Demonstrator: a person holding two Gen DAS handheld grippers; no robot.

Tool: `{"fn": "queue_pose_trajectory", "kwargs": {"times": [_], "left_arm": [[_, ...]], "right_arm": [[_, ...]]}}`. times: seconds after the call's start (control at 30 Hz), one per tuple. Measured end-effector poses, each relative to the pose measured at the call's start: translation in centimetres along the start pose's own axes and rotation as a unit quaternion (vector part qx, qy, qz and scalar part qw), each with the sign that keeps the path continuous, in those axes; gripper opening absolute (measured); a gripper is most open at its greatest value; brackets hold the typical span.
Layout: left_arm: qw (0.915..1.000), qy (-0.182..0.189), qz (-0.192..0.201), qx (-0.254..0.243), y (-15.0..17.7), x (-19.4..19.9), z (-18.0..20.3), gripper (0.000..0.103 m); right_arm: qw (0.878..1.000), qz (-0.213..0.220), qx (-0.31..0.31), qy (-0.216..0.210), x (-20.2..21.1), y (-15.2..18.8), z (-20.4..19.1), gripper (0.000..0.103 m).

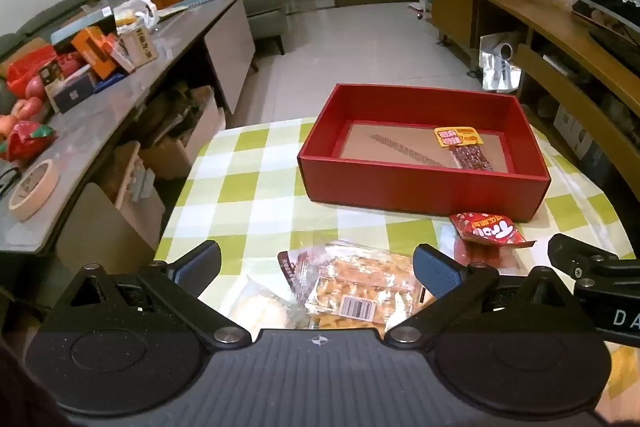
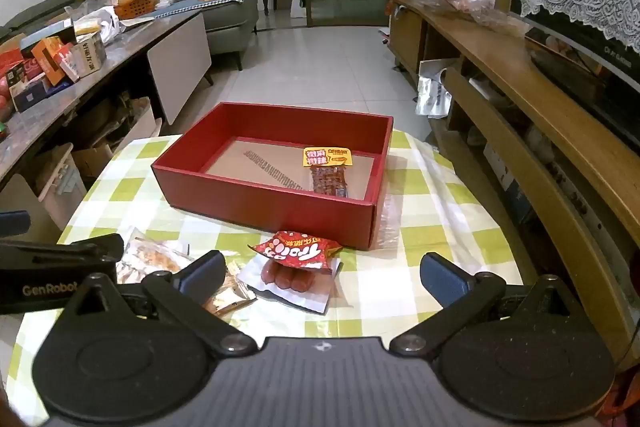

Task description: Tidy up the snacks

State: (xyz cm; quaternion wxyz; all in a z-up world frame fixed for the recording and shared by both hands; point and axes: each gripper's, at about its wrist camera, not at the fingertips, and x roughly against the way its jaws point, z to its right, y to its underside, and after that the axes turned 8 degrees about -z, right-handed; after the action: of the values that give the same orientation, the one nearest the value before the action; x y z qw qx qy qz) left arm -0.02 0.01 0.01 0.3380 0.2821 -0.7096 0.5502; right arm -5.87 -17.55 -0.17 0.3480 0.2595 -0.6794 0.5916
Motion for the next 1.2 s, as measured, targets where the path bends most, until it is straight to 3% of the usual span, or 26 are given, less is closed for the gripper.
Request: {"fn": "queue_pose_trajectory", "kwargs": {"times": [0.7,1.2], "left_arm": [[0.9994,-0.007,-0.034,-0.004,0.5,-1.2,-0.2,0.103],[0.9993,-0.006,-0.036,-0.004,0.4,-1.2,-0.1,0.103]], "right_arm": [[1.000,-0.009,0.006,0.004,-0.8,0.1,-0.2,0.103],[1.000,-0.018,0.008,-0.001,-0.8,0.0,-0.4,0.103]]}}
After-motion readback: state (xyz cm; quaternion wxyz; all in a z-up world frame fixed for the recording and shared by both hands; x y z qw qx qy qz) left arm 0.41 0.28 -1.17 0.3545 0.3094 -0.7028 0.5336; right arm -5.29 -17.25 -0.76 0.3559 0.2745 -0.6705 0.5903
